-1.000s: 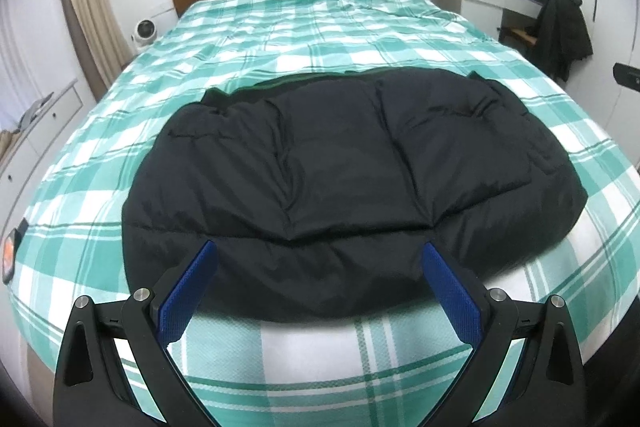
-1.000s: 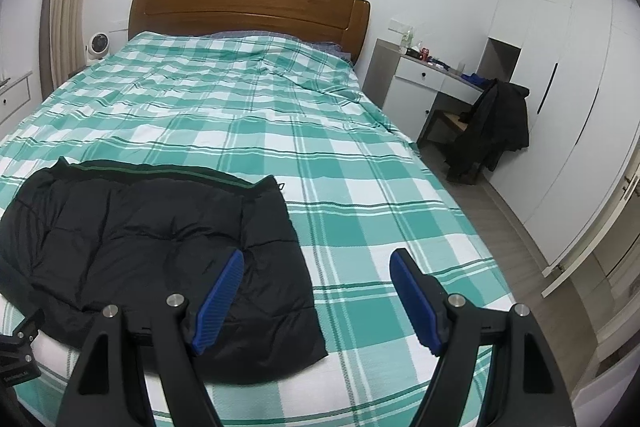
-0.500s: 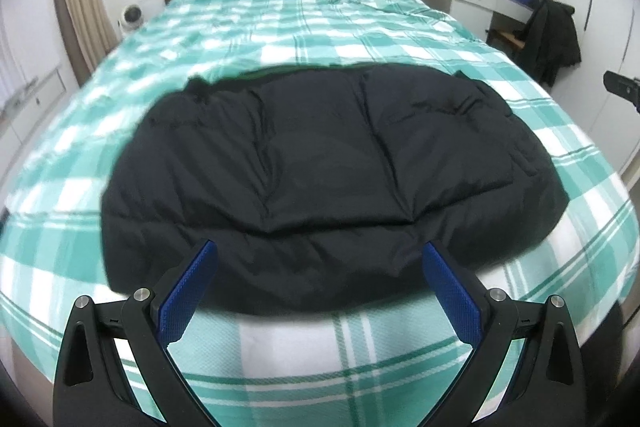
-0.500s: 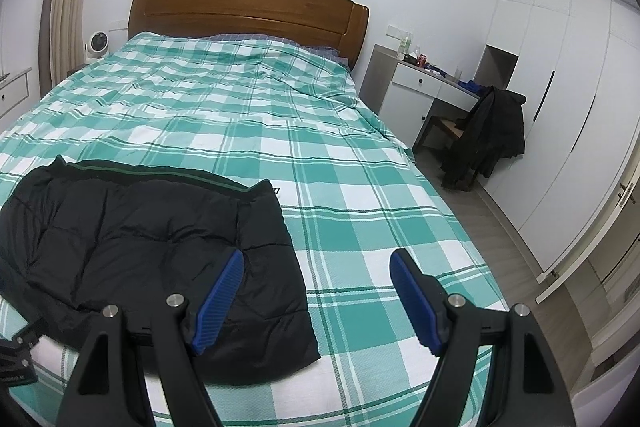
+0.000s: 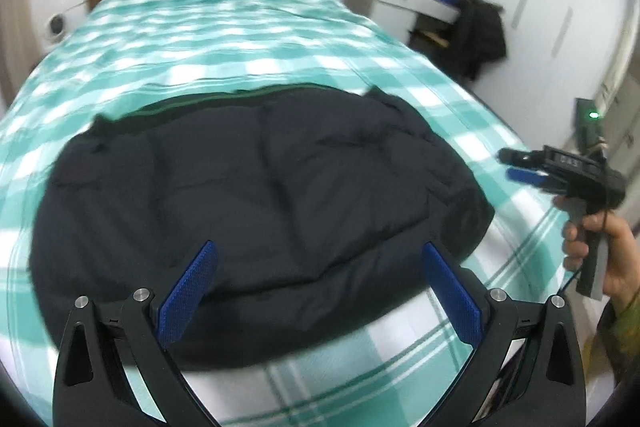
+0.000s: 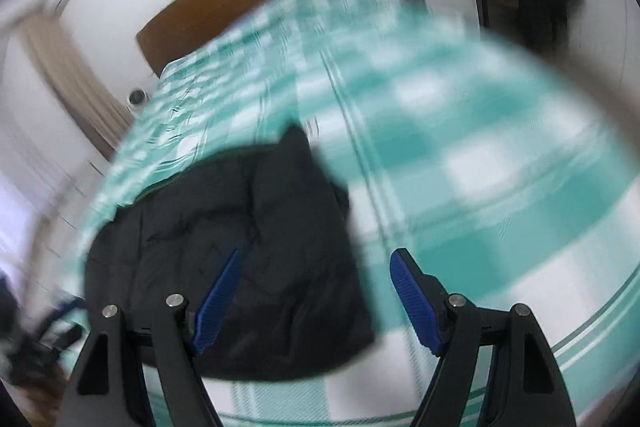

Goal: Fold large clothes

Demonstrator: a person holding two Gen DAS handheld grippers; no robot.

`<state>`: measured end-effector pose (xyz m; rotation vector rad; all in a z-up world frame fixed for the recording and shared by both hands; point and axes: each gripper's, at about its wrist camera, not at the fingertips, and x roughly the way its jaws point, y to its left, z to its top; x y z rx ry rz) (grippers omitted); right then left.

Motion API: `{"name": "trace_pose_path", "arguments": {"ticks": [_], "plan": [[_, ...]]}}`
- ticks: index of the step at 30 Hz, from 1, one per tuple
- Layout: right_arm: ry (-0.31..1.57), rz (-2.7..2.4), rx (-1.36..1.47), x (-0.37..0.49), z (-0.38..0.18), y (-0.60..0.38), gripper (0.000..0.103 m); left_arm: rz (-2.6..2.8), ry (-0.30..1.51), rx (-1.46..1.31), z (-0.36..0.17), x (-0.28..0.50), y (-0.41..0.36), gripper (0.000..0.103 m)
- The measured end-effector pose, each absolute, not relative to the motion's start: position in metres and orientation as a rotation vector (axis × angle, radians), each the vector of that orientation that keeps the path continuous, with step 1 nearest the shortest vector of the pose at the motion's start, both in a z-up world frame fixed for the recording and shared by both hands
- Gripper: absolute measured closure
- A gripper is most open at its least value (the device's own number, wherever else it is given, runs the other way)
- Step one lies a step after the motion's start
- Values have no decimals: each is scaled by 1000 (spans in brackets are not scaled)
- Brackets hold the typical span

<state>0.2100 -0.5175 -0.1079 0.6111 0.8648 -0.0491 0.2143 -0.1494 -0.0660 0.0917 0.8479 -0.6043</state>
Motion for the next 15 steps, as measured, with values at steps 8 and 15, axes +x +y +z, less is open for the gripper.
{"name": "trace_pose_path", "arguments": {"ticks": [8, 15], "plan": [[876, 172, 877, 233, -192, -514, 25, -649, 932, 305, -133, 237, -217, 0], [809, 209, 908, 238, -175, -494, 80, -679, 980, 275, -114, 240, -202, 1]]}}
